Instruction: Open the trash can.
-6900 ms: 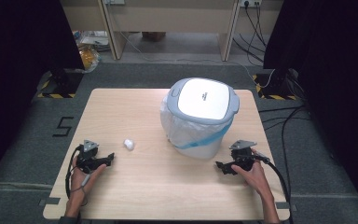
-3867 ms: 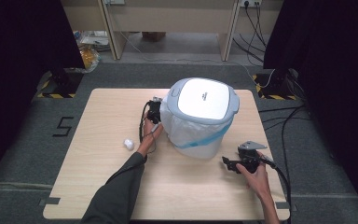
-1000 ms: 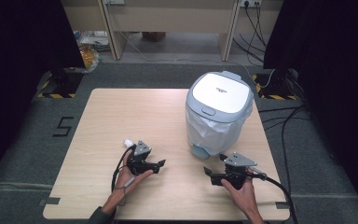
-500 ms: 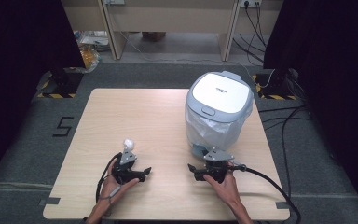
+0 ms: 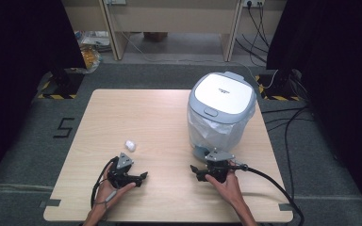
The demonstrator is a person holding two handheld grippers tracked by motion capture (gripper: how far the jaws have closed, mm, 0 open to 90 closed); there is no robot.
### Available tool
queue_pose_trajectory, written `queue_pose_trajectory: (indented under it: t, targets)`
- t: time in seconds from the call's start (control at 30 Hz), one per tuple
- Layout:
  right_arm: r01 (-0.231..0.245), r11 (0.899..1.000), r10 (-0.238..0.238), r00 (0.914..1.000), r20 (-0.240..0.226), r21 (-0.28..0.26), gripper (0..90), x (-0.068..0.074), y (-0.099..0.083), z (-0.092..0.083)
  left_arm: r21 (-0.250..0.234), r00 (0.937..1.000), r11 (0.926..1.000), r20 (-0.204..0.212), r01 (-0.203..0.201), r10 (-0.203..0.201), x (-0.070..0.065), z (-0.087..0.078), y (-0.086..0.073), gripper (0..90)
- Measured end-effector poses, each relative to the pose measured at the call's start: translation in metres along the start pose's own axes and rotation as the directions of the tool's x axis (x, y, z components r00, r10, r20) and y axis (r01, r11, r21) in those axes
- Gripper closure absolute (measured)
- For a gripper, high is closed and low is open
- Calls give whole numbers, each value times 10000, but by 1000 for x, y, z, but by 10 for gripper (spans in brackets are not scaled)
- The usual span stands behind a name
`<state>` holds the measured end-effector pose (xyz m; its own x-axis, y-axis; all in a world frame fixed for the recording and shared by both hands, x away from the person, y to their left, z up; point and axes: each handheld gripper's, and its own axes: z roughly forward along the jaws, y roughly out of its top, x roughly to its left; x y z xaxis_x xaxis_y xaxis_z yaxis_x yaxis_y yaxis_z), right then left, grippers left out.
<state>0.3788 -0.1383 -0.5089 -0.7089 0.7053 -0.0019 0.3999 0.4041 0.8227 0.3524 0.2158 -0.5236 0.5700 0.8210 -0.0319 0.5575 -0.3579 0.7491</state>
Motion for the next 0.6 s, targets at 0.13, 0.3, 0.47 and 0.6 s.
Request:
queue_pose_trajectory:
  t: [0.13, 0.3, 0.47, 0.6]
  targets:
    - [33, 10000, -33, 10000, 77, 44, 211, 1, -1, 1, -21, 9999, 9999, -111, 128, -128, 3, -4, -4, 153]
    - [-49, 9995, 50, 10000, -17, 327, 211, 0, 1, 2, -20, 9991, 9995, -279, 315, -315, 10, -7, -6, 153]
    - [-27, 9978, 27, 10000, -11, 659, 210, 1, 1, 6, -2, 9981, 9991, -462, 414, -414, 14, -8, -7, 148]
    - [79, 9967, -83, 10000, 45, 811, 207, 2, 0, 8, -25, 9982, 9991, -429, 420, -421, 15, -8, -7, 149]
